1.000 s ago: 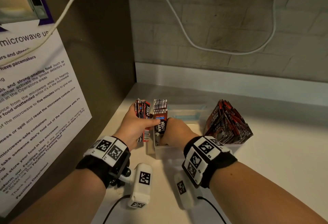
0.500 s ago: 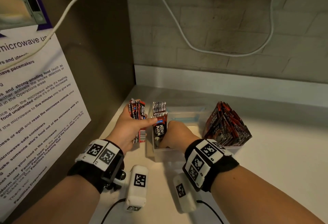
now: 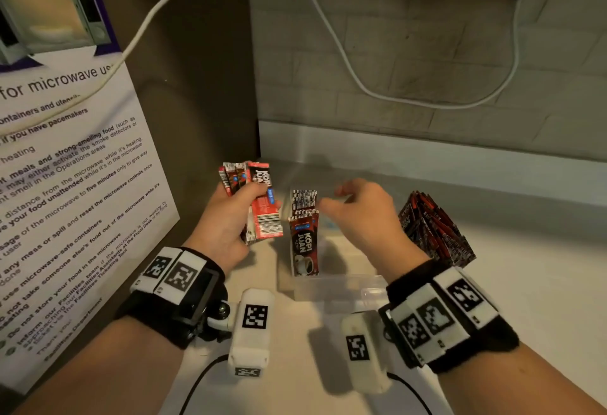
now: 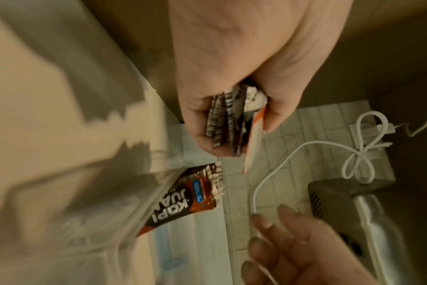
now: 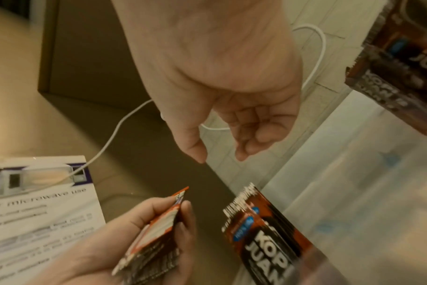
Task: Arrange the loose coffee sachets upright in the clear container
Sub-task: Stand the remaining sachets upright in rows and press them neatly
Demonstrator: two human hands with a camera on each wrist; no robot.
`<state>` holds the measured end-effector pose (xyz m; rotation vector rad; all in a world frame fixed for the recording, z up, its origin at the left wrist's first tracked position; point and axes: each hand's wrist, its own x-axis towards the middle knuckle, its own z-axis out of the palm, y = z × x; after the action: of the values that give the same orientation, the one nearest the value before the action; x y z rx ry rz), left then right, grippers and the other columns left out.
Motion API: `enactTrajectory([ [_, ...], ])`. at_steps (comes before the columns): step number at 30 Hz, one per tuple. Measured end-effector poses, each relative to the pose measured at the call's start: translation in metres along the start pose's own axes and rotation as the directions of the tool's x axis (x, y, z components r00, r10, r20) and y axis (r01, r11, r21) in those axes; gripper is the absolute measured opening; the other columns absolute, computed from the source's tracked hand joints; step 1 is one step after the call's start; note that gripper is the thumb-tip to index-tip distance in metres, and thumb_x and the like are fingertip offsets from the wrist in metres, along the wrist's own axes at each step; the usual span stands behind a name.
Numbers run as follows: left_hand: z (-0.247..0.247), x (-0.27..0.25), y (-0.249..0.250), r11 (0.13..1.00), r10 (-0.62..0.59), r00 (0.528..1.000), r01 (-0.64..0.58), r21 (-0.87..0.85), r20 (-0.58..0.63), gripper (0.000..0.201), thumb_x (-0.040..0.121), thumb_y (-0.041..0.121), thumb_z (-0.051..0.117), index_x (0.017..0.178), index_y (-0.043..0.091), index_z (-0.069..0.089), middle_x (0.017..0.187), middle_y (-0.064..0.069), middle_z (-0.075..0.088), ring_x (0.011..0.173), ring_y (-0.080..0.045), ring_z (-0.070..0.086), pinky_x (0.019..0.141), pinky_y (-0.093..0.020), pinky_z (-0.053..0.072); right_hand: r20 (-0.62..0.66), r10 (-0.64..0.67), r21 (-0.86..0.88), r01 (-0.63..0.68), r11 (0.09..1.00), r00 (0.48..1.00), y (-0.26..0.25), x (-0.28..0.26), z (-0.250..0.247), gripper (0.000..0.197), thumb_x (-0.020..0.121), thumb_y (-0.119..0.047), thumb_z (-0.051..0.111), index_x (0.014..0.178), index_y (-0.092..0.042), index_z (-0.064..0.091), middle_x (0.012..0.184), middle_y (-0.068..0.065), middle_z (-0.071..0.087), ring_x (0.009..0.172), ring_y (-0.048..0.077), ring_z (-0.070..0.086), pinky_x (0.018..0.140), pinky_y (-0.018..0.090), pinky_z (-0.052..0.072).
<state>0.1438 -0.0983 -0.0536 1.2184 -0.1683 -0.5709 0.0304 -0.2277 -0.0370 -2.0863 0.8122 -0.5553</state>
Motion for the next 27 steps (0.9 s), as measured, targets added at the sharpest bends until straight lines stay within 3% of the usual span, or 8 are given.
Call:
enactTrajectory([
  [3, 0.010, -0.008, -0.001, 0.998, 0.017, 0.995, -0.011, -0.057, 0.099, 0.023, 0.089, 0.004, 0.061, 0.106, 0.020, 0.060, 0.079, -0.005, 0.071, 0.066, -0.017, 0.072, 0.051, -0.031, 0.056, 0.053, -0.056, 0.212, 0.044, 0.976, 0.997, -0.008, -0.001, -0.001, 0.029, 0.079, -0.030, 0.072, 0.099, -0.012, 0.064, 0.085, 0.003, 0.063, 0.071, 0.016, 0.057, 0.059, 0.029, 0.045],
  [5, 0.017, -0.012, -0.003, 0.998, 0.025, 0.987, -0.016, -0.064, 0.156, 0.024, 0.087, 0.001, 0.063, 0.106, 0.017, 0.061, 0.082, -0.007, 0.073, 0.071, -0.021, 0.073, 0.056, -0.034, 0.058, 0.140, -0.073, 0.277, 0.032, 0.960, 0.988, -0.012, -0.004, 0.000, 0.028, 0.077, -0.026, 0.075, 0.098, -0.012, 0.063, 0.082, 0.003, 0.061, 0.061, 0.010, 0.054, 0.049, 0.022, 0.038],
  [9, 0.028, -0.018, -0.009, 0.998, 0.065, 0.983, -0.061, -0.031, 0.174, 0.043, 0.083, 0.001, 0.068, 0.120, 0.018, 0.058, 0.107, -0.013, 0.071, 0.094, -0.030, 0.071, 0.072, -0.043, 0.059, 0.178, -0.115, 0.310, 0.055, 0.949, 0.977, -0.011, -0.006, 0.007, 0.031, 0.075, -0.010, 0.078, 0.101, -0.011, 0.061, 0.068, 0.002, 0.058, 0.042, 0.001, 0.051, 0.039, 0.015, 0.036],
  [12, 0.034, -0.020, -0.013, 0.996, 0.066, 0.983, -0.054, -0.073, 0.172, 0.039, 0.087, 0.008, 0.066, 0.123, 0.020, 0.056, 0.111, -0.014, 0.070, 0.091, -0.027, 0.071, 0.062, -0.037, 0.058, 0.113, -0.073, 0.367, 0.027, 0.930, 0.991, -0.010, -0.007, 0.009, 0.038, 0.078, -0.001, 0.074, 0.102, -0.019, 0.051, 0.071, 0.005, 0.057, 0.049, 0.012, 0.059, 0.042, 0.024, 0.048],
  [16, 0.040, -0.020, -0.013, 0.988, 0.050, 0.986, -0.026, -0.153, 0.157, 0.031, 0.095, 0.024, 0.058, 0.124, 0.017, 0.055, 0.105, -0.014, 0.070, 0.078, -0.023, 0.072, 0.055, -0.032, 0.056, 0.040, -0.145, 0.300, 0.127, 0.945, 0.989, -0.010, -0.010, 0.013, 0.019, 0.083, -0.012, 0.070, 0.091, -0.024, 0.057, 0.084, 0.007, 0.067, 0.064, 0.023, 0.065, 0.061, 0.042, 0.059],
  [19, 0.039, -0.018, -0.015, 0.987, 0.067, 0.985, -0.042, -0.155, 0.158, 0.028, 0.094, 0.024, 0.058, 0.122, 0.019, 0.056, 0.105, -0.012, 0.069, 0.082, -0.023, 0.072, 0.056, -0.032, 0.056, 0.076, -0.157, 0.257, 0.133, 0.957, 0.985, -0.008, -0.011, 0.014, 0.022, 0.078, -0.021, 0.075, 0.096, -0.018, 0.061, 0.085, 0.004, 0.068, 0.070, 0.019, 0.064, 0.062, 0.034, 0.054],
  [23, 0.035, -0.016, -0.018, 0.992, 0.097, 0.983, -0.082, -0.099, 0.153, 0.031, 0.091, 0.014, 0.063, 0.120, 0.021, 0.055, 0.088, -0.001, 0.069, 0.073, -0.015, 0.071, 0.058, -0.032, 0.056, 0.100, -0.082, 0.349, 0.042, 0.936, 0.992, 0.001, -0.008, 0.010, 0.006, 0.087, -0.005, 0.064, 0.090, -0.010, 0.063, 0.076, 0.009, 0.064, 0.061, 0.015, 0.056, 0.053, 0.026, 0.042],
  [27, 0.029, -0.012, -0.020, 0.993, 0.110, 0.987, -0.105, -0.050, 0.115, 0.036, 0.085, 0.006, 0.069, 0.115, 0.023, 0.056, 0.089, -0.001, 0.069, 0.071, -0.012, 0.068, 0.061, -0.034, 0.057, 0.117, -0.022, 0.442, -0.032, 0.896, 0.993, 0.012, -0.005, 0.001, 0.012, 0.087, -0.001, 0.062, 0.080, -0.011, 0.061, 0.070, 0.007, 0.063, 0.058, 0.015, 0.057, 0.048, 0.021, 0.042],
])
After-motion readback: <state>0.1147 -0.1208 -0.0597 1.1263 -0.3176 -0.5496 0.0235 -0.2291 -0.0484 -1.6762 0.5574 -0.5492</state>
